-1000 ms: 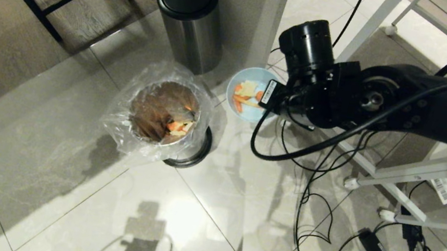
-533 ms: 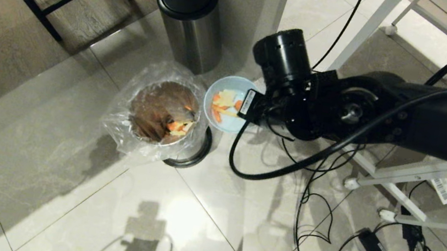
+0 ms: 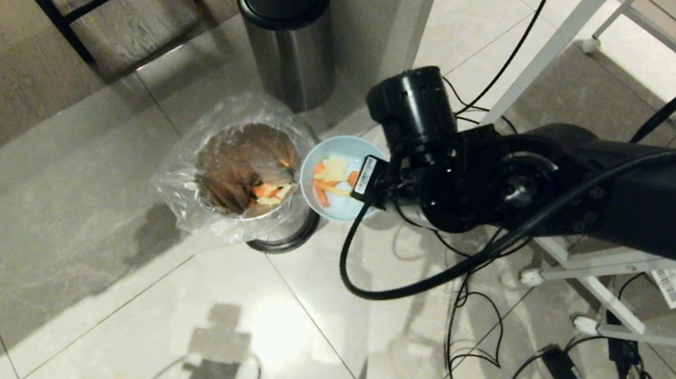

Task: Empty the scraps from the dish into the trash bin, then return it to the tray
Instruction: Move the bowl over the trash can, then pour the leftover food from the bowl into the trash can

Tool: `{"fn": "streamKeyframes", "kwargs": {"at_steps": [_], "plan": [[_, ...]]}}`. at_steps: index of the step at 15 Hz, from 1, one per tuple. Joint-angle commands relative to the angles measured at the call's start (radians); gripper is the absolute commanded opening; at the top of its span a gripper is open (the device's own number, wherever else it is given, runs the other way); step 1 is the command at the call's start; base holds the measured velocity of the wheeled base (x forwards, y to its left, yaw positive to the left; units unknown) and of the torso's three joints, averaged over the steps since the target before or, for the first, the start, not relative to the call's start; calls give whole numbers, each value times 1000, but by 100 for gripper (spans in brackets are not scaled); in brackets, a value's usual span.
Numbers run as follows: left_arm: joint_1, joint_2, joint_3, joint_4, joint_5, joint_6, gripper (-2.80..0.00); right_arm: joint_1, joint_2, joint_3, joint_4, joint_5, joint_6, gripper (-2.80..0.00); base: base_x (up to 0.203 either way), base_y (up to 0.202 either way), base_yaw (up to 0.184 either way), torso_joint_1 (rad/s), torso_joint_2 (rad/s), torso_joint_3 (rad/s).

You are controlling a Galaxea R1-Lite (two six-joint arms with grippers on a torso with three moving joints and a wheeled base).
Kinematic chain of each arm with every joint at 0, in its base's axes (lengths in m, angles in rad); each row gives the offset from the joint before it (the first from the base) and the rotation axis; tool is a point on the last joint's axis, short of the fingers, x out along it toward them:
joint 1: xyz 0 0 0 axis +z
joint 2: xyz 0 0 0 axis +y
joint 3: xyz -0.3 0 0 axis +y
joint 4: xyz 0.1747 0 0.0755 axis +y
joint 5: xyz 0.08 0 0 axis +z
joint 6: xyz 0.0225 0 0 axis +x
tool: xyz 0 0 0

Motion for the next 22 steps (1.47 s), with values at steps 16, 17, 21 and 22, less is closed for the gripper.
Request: {"fn": "streamKeyframes", "kwargs": {"at_steps": [16, 17, 21, 22], "plan": [[0, 1, 0, 0, 0, 1, -280, 17, -5, 14, 3, -3, 9, -280, 0, 0, 0, 0, 0, 0], [0, 1, 0, 0, 0, 1, -280, 19, -5, 14, 3, -3, 9, -280, 0, 0, 0, 0, 0, 0], [0, 1, 0, 0, 0, 1, -280, 32, -5, 12, 3, -3, 13, -280, 0, 0, 0, 0, 0, 0], [0, 1, 0, 0, 0, 1, -280, 35, -5, 12, 3, -3, 13, -280, 0, 0, 0, 0, 0, 0]]}}
